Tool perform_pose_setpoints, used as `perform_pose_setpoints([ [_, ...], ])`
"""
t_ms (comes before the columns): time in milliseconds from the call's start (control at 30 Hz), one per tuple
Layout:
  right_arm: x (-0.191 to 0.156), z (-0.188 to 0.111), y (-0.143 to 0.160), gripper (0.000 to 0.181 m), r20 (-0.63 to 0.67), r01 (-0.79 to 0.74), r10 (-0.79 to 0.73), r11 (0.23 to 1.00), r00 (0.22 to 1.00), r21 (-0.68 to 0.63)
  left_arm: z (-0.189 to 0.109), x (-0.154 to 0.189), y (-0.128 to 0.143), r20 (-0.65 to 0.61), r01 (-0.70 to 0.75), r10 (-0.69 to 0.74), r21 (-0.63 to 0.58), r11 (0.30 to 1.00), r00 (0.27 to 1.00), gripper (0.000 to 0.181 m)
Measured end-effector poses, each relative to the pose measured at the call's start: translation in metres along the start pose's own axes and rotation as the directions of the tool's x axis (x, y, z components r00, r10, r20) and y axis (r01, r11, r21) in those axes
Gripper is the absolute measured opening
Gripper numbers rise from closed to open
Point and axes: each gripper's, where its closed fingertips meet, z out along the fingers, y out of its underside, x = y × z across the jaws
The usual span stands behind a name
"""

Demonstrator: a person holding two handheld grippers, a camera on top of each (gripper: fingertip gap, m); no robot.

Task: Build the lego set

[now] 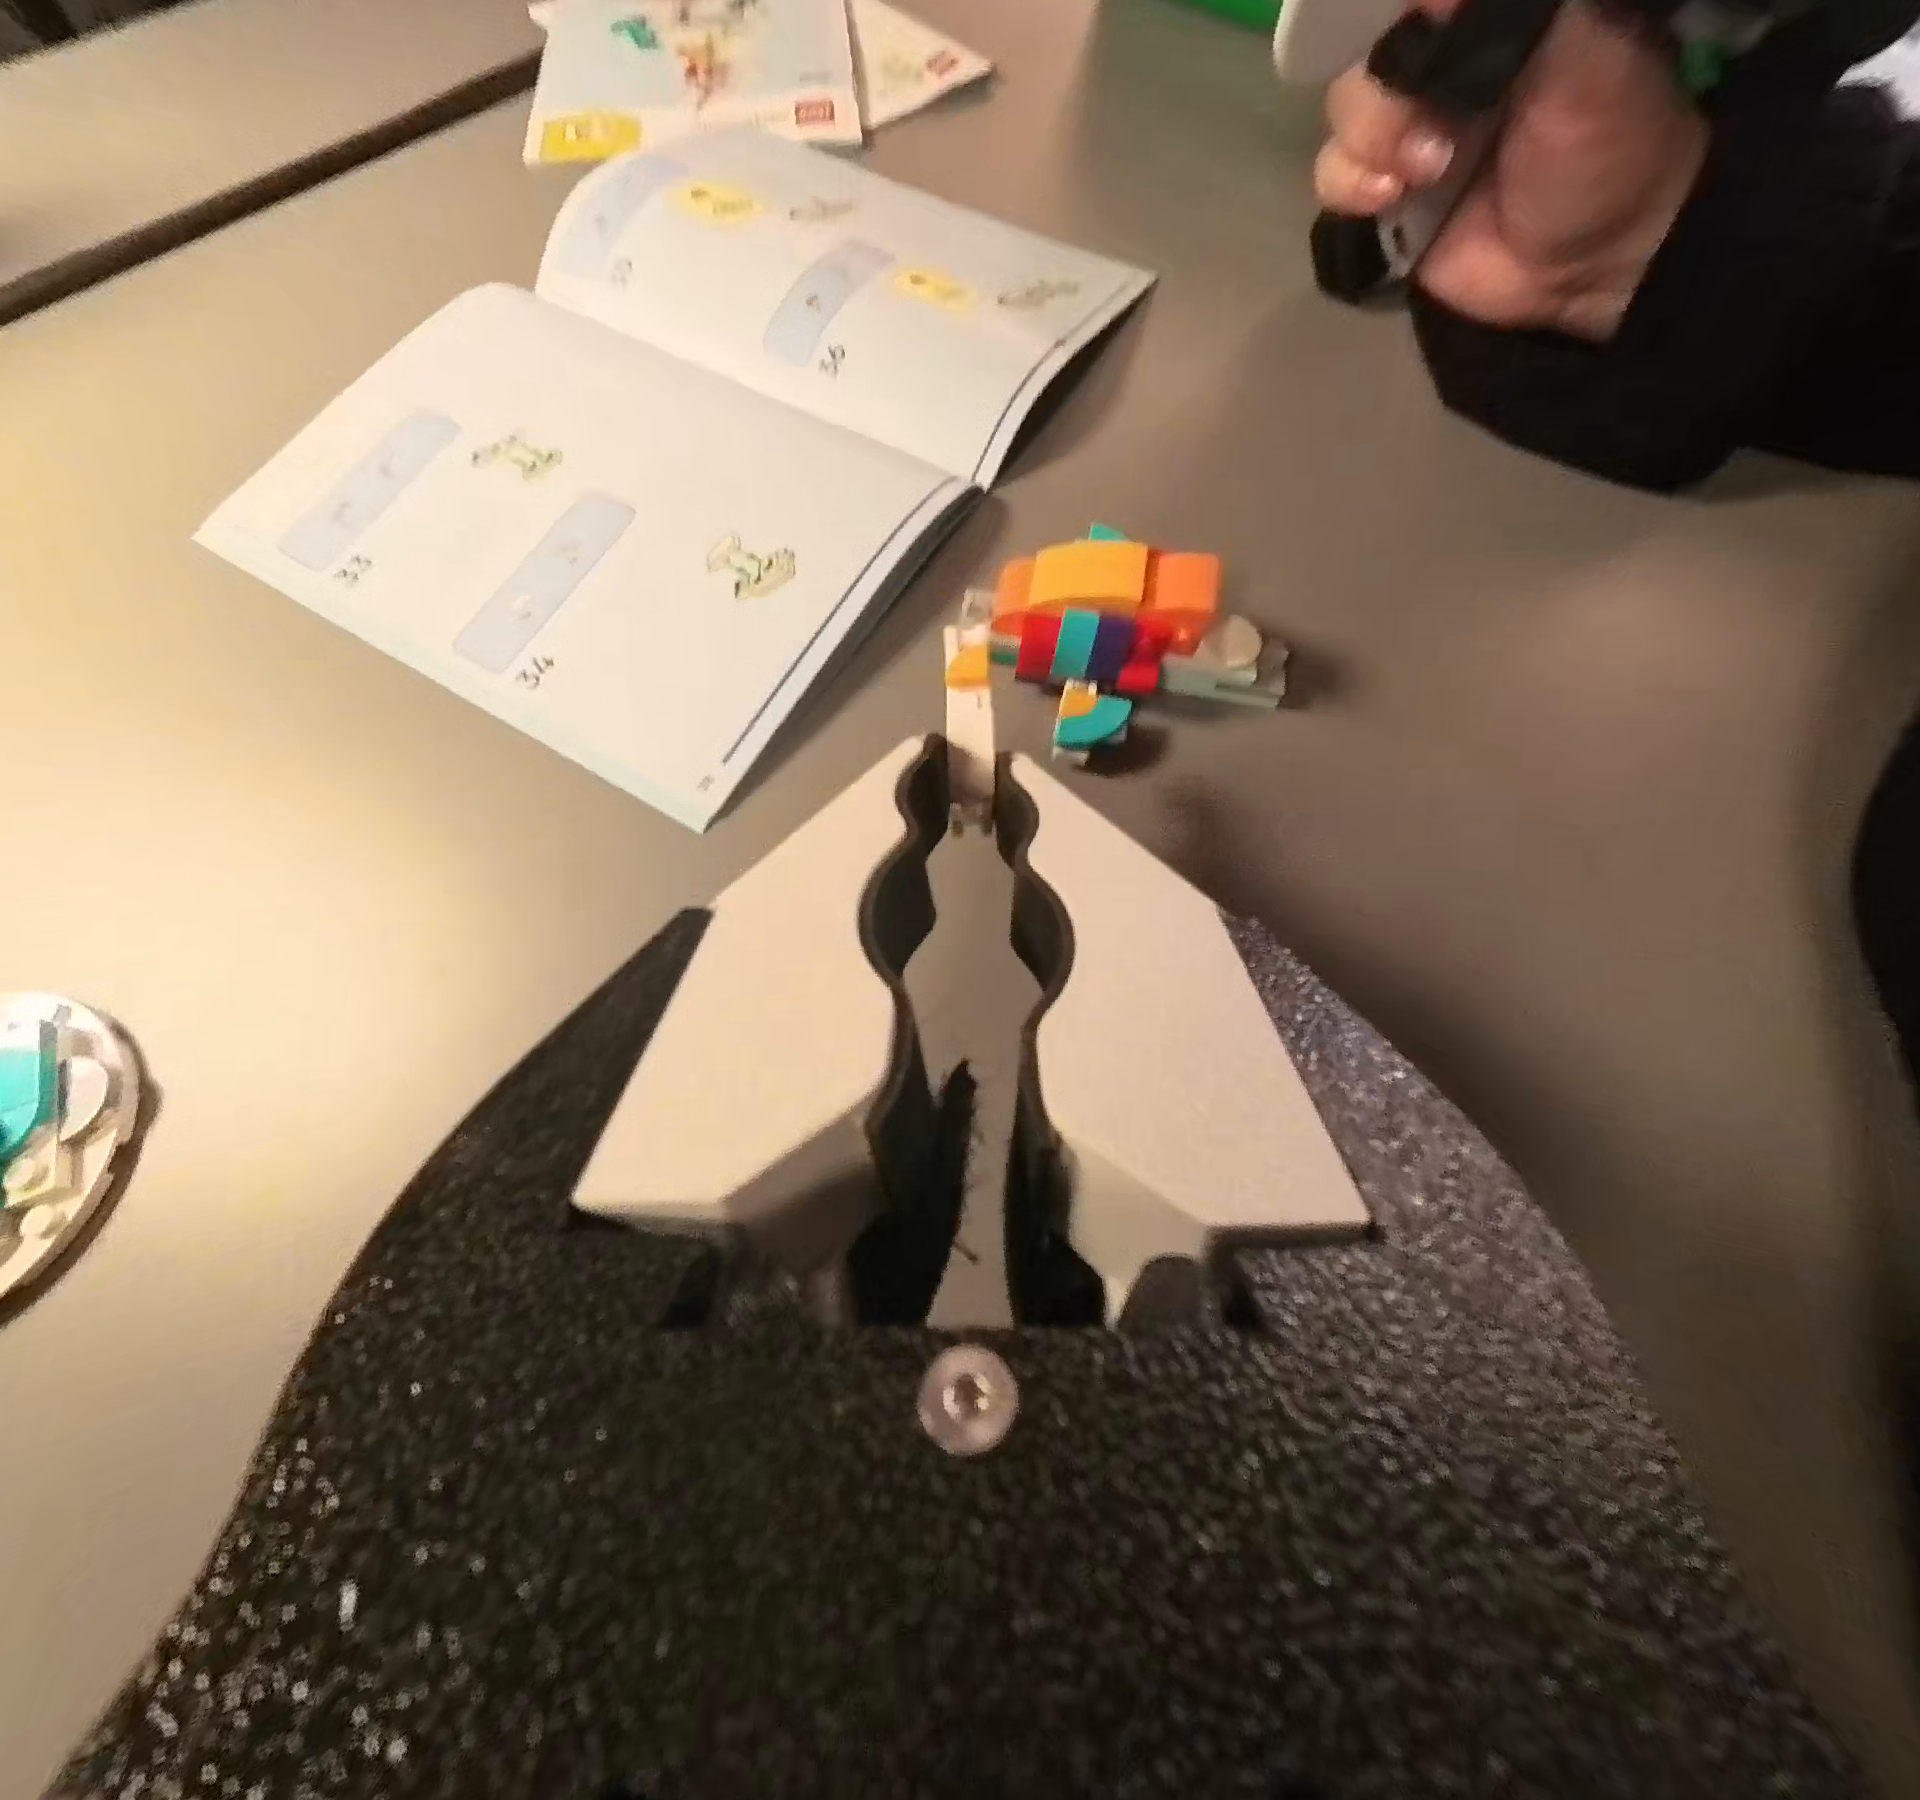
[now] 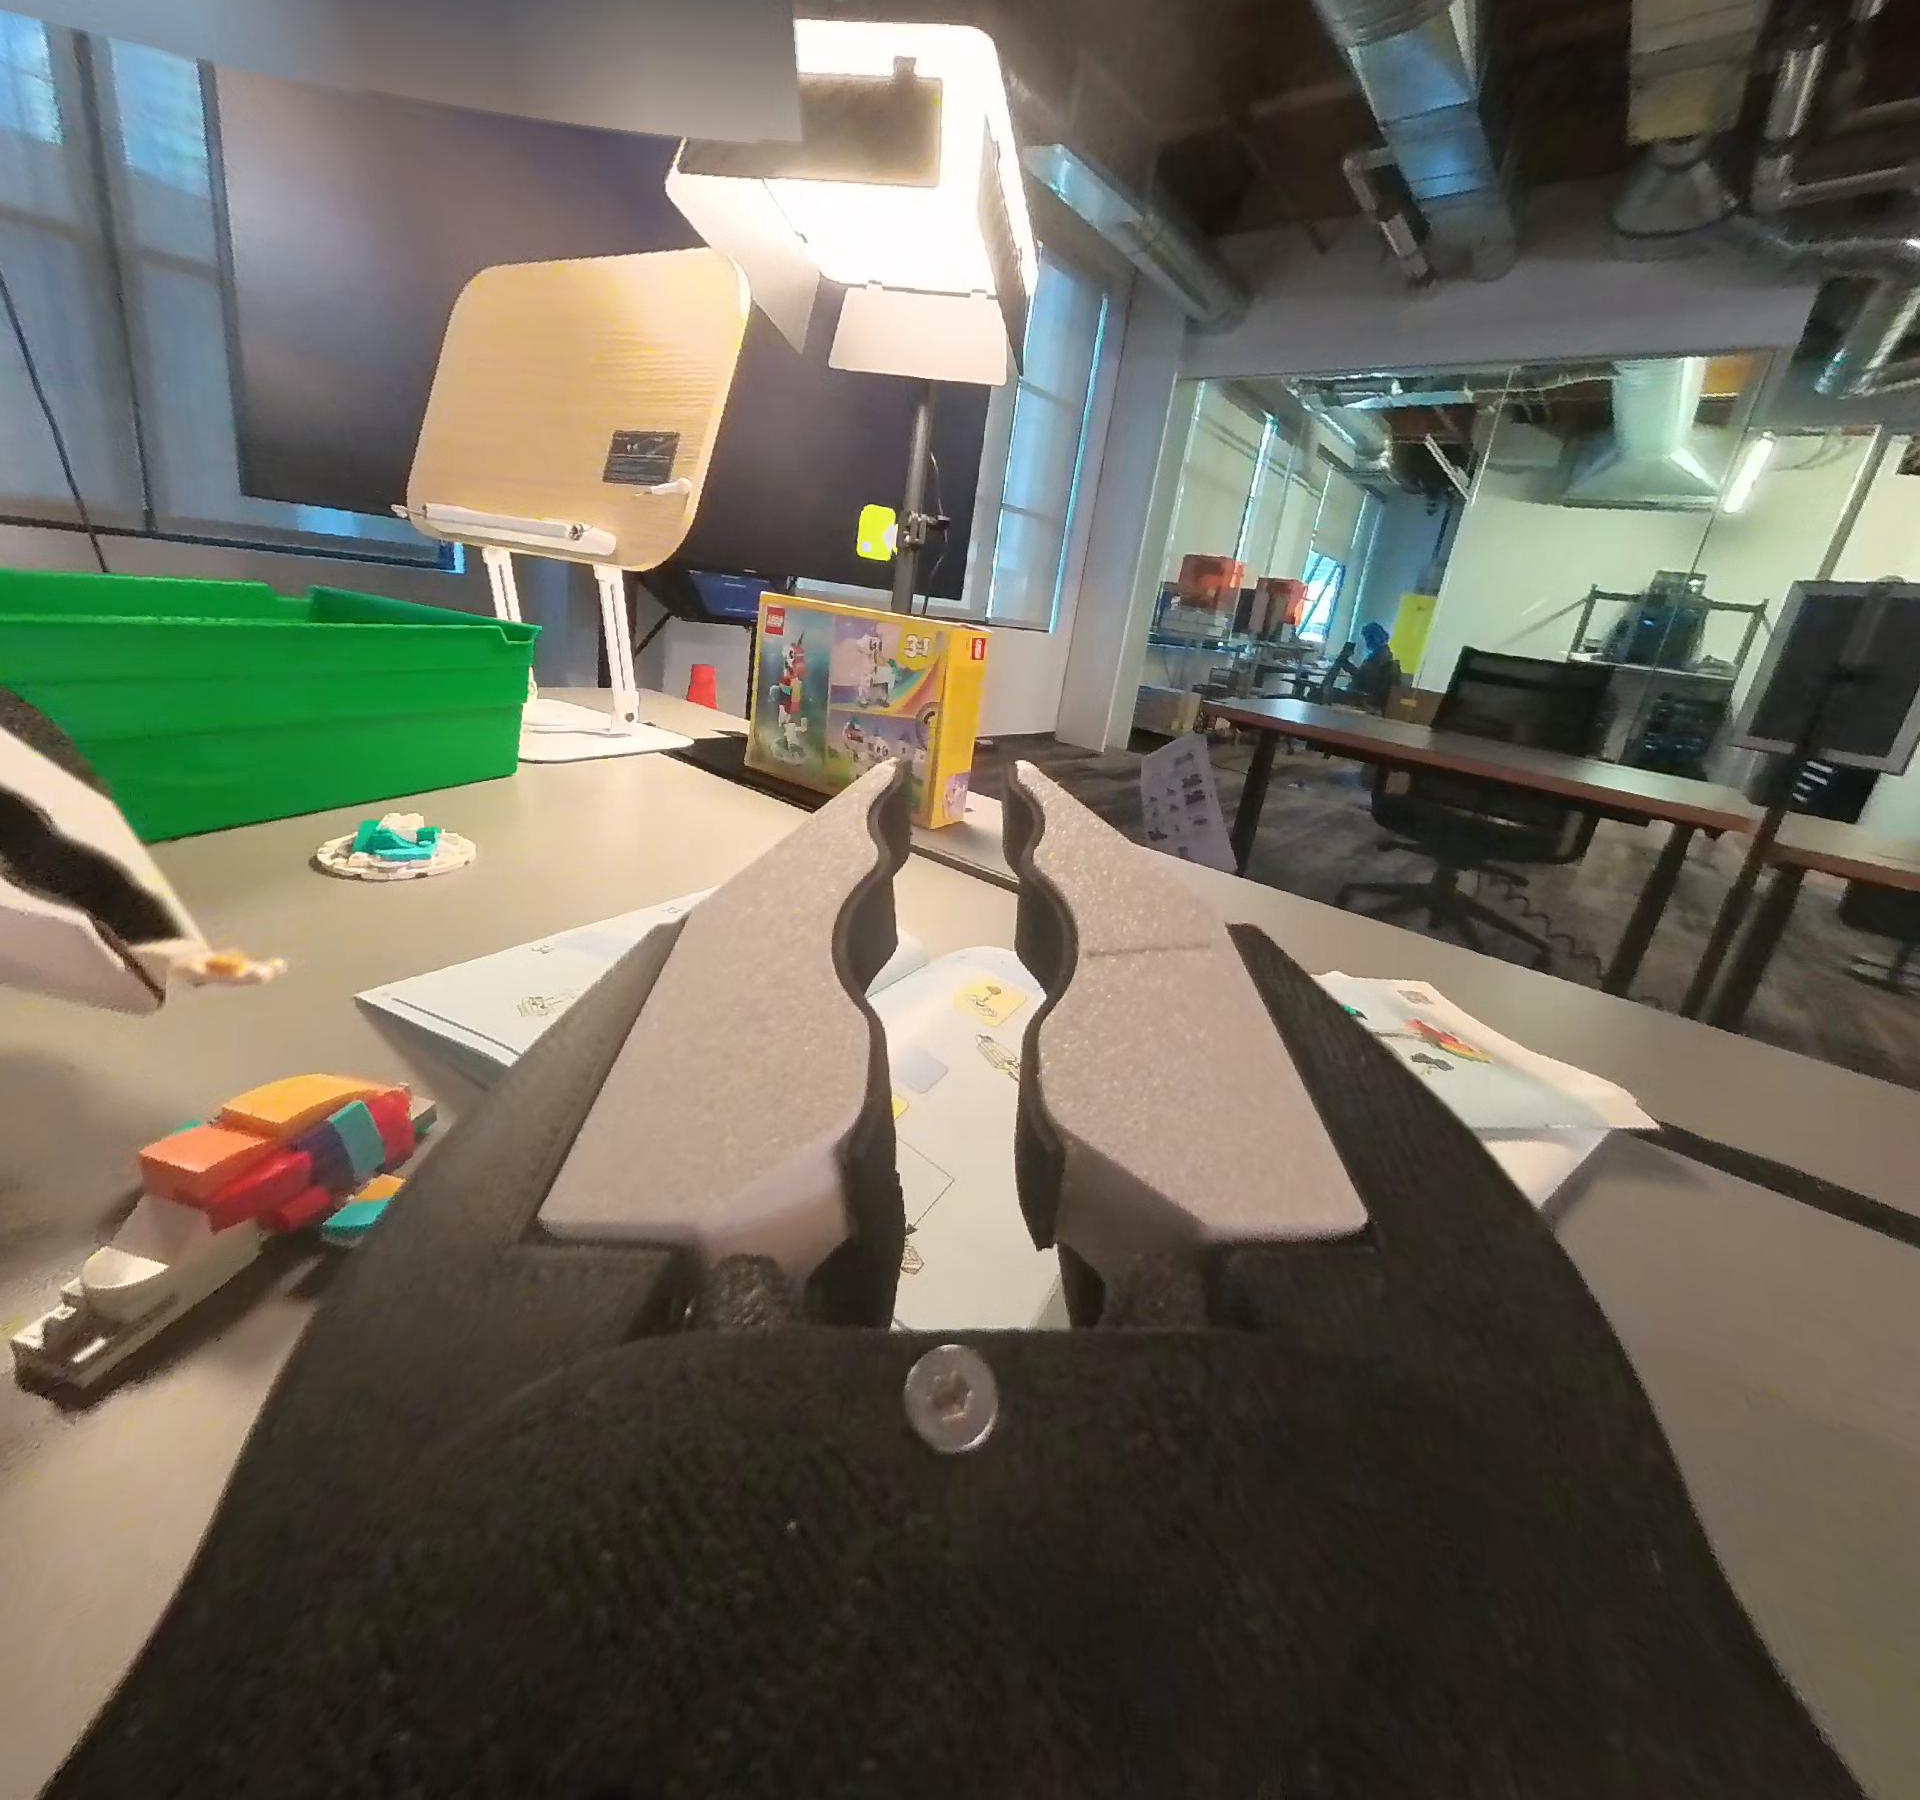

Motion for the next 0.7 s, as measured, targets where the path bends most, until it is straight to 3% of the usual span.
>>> perform_pose_setpoints([
  [300, -0.002, 0.000, 0.000, 0.014, 0.010, -0.003, 0.003, 1.000, 1.000, 0.001, 0.004, -0.006, 0.031, 0.018, -0.047, 0.052, -0.207, 0.977, 0.998, 0.006],
  [700, -0.001, 0.001, 0.000, 0.013, 0.013, -0.010, 0.010, 1.000, 1.000, 0.001, 0.005, -0.006, 0.033, -0.007, -0.021, 0.021, -0.211, 0.977, 1.000, 0.007],
])
